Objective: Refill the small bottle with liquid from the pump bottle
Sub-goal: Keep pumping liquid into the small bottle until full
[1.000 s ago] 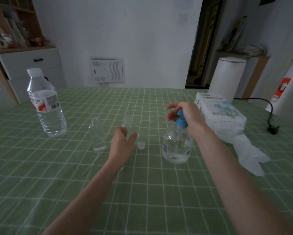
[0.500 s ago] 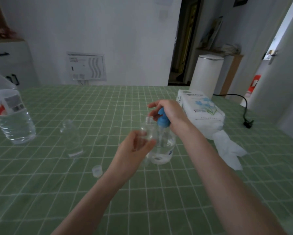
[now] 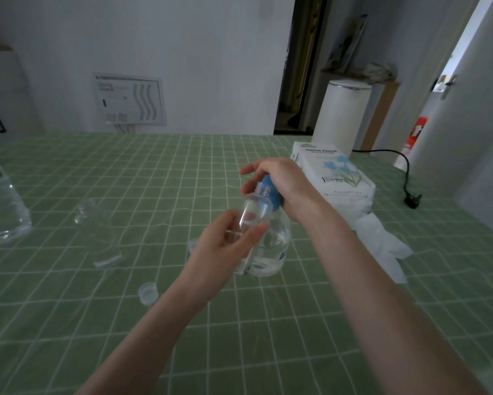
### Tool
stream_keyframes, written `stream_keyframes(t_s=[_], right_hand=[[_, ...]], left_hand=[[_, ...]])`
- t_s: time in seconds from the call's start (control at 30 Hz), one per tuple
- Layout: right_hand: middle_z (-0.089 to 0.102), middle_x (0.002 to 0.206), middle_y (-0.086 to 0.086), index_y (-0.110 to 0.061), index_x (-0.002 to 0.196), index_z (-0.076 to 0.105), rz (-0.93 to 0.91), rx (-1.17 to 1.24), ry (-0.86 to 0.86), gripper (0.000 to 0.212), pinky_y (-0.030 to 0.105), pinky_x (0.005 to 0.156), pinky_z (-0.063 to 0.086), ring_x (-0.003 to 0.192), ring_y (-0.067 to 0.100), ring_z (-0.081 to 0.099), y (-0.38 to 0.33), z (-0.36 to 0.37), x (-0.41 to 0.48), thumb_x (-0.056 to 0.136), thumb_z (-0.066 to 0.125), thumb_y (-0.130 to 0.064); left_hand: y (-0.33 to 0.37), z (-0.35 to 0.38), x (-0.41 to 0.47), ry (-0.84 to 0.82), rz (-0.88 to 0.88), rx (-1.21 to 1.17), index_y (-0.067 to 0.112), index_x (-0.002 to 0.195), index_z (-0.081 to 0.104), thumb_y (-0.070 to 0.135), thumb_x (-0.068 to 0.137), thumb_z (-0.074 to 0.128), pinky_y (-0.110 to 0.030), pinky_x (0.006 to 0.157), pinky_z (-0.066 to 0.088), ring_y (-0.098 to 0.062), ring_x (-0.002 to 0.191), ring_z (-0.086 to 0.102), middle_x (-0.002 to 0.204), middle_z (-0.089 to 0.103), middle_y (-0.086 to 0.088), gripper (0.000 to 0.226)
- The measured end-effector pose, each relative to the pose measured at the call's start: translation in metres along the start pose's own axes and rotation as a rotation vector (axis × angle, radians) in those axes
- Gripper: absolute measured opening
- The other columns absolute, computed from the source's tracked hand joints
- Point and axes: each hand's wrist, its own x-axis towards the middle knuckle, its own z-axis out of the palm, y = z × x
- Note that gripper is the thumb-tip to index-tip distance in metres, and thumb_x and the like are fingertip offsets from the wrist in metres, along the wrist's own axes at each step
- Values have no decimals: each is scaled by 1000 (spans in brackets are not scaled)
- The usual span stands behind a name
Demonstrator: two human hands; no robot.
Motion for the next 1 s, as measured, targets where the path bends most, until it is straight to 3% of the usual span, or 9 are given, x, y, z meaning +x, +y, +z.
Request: stream_keyframes(t_s=[0.13,0.23,0.33,0.37,0.47,0.53,0.77,0.87,1.0], right_hand=[[68,64,8,-9,85,68,-14,-142,37,24,33,79,54,64,19,65,-18,-6,14,87,45,-6],[68,66,11,1,103,67,-10,-273,57,27,15,55,54,55,19,65,-32,-6,28,90,45,-8],[69,70,11,0,103,65,42,-526,-15,27,36,84,58,76,28,70,-31,0,33,91,44,-12],[70,75,11,-1,105,65,65,-595,-43,28,38,84,56,85,30,70,-29,4,36,92,43,-13],[71,101,12,-7,106,67,135,-684,-90,31,27,60,46,92,27,65,-26,6,35,94,40,-19],[68,109,14,-10,102,67,154,-693,-105,30,27,59,44,90,27,63,-26,6,36,95,40,-21],[66,115,15,-13,96,67,169,-692,-106,24,31,71,48,106,33,64,-21,6,39,93,44,-17],[65,117,16,-11,99,67,170,-691,-98,22,39,91,50,109,34,62,-16,7,39,93,47,-16],[65,122,17,-6,107,69,150,-707,-106,29,41,103,44,114,33,59,-13,10,35,95,44,-13]], left_hand=[[0,-1,-2,5,4,-23,26,96,66,56,68,58,-50,77,54,-37,88,63,94,70,-11,42],[0,-2,-3,-3,0,-25,27,94,67,57,68,57,-35,69,55,-29,78,65,90,70,-9,40],[1,-1,-4,-6,-12,-40,27,93,68,55,69,57,-37,69,54,-26,75,65,90,70,-9,38],[0,-2,-3,0,-15,-46,28,93,68,55,69,57,-36,69,53,-24,73,64,89,70,-10,38],[1,-2,-3,-11,-13,-57,30,92,67,59,70,58,-34,67,51,-19,72,61,88,68,-12,38],[0,-2,-3,-4,-18,-56,30,92,67,62,67,58,-32,66,52,-17,71,61,88,69,-11,42],[-1,0,-4,0,-26,-63,27,95,68,56,67,57,-28,65,53,-15,70,61,87,69,-9,42],[-4,0,-5,10,-30,-62,24,95,68,51,70,59,-35,66,51,-18,70,59,88,68,-15,37],[-7,-1,-7,29,-27,-57,25,91,69,51,70,60,-20,61,50,-7,66,61,81,71,-3,35]])
